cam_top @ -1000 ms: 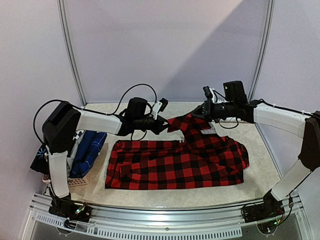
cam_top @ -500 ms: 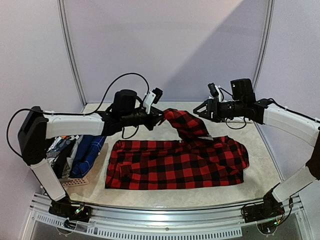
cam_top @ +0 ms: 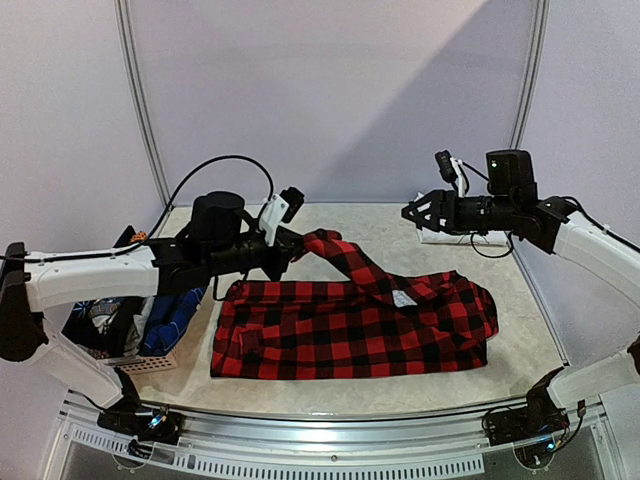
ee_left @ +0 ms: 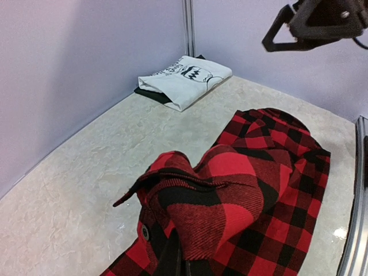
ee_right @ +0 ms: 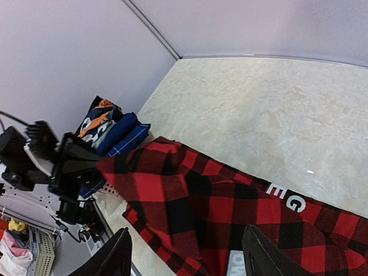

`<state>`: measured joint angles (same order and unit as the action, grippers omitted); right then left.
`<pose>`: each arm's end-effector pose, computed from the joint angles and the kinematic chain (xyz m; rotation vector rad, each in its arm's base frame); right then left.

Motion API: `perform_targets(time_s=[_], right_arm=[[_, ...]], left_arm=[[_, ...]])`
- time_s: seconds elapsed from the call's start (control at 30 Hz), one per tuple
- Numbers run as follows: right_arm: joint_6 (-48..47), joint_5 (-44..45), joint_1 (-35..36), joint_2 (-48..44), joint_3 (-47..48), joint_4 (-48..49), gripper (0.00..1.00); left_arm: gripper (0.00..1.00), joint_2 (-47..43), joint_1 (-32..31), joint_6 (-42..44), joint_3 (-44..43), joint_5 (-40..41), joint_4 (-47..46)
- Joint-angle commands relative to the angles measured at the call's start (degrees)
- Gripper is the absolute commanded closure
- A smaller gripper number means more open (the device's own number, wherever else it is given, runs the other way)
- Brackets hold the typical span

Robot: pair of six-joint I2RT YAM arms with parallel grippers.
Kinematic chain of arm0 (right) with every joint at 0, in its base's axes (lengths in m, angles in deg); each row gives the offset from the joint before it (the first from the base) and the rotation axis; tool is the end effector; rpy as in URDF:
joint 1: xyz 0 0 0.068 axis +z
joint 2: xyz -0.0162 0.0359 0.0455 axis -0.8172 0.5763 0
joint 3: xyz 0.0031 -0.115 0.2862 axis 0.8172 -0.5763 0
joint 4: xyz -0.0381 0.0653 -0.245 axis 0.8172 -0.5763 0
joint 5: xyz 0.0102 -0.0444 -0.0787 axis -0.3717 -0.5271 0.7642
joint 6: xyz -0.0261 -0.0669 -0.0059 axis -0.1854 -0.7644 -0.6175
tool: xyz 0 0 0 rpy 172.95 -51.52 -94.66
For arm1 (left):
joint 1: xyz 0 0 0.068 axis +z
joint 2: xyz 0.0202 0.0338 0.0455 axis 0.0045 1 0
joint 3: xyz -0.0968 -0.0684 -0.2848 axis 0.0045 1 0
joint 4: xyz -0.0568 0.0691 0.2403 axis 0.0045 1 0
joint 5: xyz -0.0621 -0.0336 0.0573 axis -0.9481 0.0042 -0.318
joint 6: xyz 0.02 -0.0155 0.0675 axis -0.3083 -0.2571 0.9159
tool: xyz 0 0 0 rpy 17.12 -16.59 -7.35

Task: Fold and stack the mixed laundry pile
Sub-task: Adjust the 1/3-folded shirt at the center of the board.

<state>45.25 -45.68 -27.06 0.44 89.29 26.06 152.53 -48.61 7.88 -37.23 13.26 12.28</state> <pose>0.2433 0.1605 0.3738 -0.3766 2.0892 1.0852 0.2238 -0.2590 0.3161 0.8376 1.7586 -0.5916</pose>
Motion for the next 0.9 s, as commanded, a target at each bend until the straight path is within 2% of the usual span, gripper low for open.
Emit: perform_targets(time_s=[0.0,0.17,0.33,0.43,0.63,0.87], right_arm=[[-2.39,7.14,0.39,4.67,2.72,-3.95,0.34],[-4.35,9.93,0.39,12.18,4.60,-7.06,0.41],[-6.71,7.70,0.34,18.59,5.45,-10.98,0.54],[-8.04,6.68,0.39,21.69,3.90,-12.92,0.60],[-7.42,4.54,0.37,23.78,-2.83,-10.81,0.74],[-6.06,2.35,0.71,23.27,-8.65,-8.62,0.76]], left_arm=[[1.00,-4.84,-3.94,-3.13,1.46,6.43,4.26],[1.00,-6.53,-9.64,-7.61,-0.09,9.62,6.76],[1.00,-2.13,-15.81,-12.61,-4.72,11.16,9.80],[1.00,1.46,-19.56,-13.69,-8.37,13.23,12.65],[1.00,5.46,-24.25,-16.09,-14.45,17.26,17.72],[1.00,4.64,-25.68,-20.90,-16.44,19.78,20.29]])
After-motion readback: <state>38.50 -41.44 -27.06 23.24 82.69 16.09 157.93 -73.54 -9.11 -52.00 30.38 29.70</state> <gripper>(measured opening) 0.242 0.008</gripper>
